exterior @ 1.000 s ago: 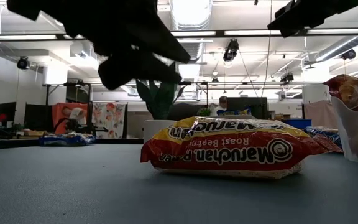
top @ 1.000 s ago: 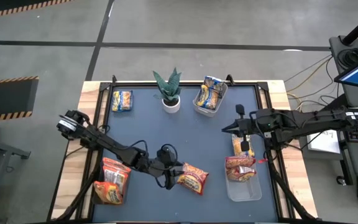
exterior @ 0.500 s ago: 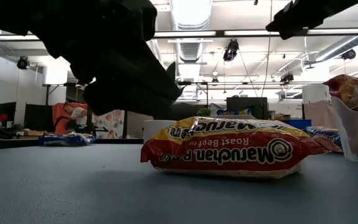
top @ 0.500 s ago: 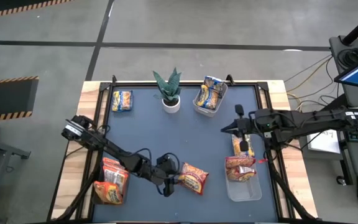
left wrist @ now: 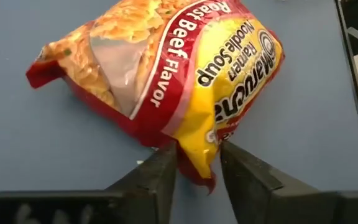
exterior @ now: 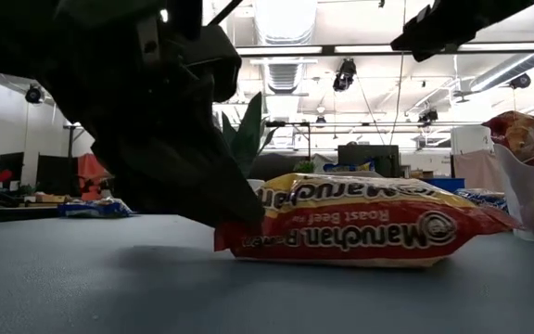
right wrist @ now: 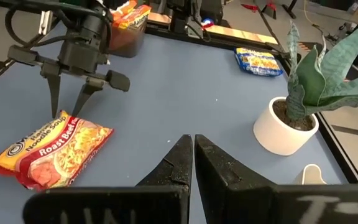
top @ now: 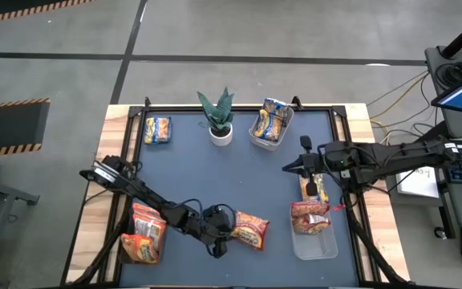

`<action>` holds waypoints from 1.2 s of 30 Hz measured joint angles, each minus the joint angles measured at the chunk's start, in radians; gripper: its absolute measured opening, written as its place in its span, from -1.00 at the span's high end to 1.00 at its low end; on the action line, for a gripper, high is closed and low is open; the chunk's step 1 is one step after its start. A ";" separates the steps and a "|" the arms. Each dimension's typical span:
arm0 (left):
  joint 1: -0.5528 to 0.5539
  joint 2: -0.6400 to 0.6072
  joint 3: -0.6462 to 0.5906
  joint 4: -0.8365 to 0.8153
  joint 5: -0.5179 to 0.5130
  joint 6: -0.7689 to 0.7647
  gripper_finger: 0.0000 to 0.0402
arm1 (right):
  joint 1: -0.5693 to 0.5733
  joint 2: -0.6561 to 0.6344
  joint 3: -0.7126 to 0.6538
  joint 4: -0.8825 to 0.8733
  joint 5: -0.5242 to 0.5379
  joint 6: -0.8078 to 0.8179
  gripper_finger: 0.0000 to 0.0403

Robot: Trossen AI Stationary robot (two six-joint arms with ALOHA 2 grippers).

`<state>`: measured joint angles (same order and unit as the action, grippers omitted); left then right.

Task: Sort Maruchan noodles
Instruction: Put the red instant noodle pack into the transparent bin

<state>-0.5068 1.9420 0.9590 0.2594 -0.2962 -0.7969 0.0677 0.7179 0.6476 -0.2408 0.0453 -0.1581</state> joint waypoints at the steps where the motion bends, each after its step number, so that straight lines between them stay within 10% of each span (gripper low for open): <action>1: 0.000 0.003 0.002 0.002 0.000 0.000 0.51 | 0.000 0.004 0.000 0.000 0.000 0.000 0.96; 8: 0.001 0.007 0.002 0.002 -0.008 0.067 0.96 | 0.000 0.050 0.000 0.060 0.000 0.000 0.96; 36: 0.057 -0.197 0.006 -0.686 -0.213 0.318 0.75 | 0.049 0.454 0.105 0.208 -0.054 0.435 0.96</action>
<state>-0.4496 1.7455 0.9655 -0.4262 -0.5091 -0.4793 0.1171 1.1724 0.7522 -0.0328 -0.0084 0.2769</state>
